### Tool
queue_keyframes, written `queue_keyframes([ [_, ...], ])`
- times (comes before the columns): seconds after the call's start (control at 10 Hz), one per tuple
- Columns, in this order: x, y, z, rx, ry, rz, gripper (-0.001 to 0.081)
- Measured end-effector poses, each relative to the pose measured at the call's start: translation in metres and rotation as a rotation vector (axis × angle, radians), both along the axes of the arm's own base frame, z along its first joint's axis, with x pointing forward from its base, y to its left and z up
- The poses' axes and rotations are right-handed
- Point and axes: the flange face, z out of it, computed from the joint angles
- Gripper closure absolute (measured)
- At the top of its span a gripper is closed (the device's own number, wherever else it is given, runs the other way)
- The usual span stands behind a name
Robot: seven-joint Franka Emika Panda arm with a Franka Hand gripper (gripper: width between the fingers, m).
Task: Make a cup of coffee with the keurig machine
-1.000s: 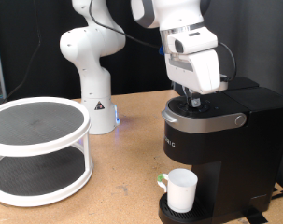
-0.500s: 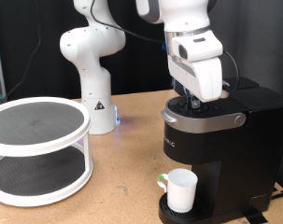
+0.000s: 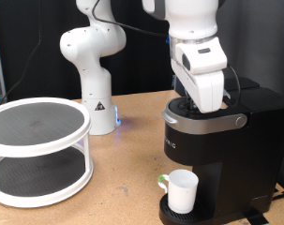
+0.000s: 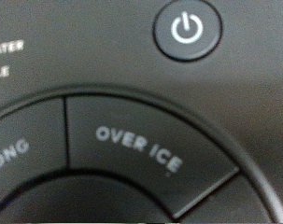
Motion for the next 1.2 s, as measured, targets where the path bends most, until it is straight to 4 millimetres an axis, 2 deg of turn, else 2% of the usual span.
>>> queue_keyframes([
  [0.4, 0.0, -0.002, 0.0, 0.061, -0.052, 0.025, 0.0799],
  [0.7, -0.009, -0.007, 0.002, 0.149, -0.098, 0.073, 0.0799],
  [1.2, -0.028, -0.015, 0.036, 0.205, -0.161, 0.087, 0.0799],
])
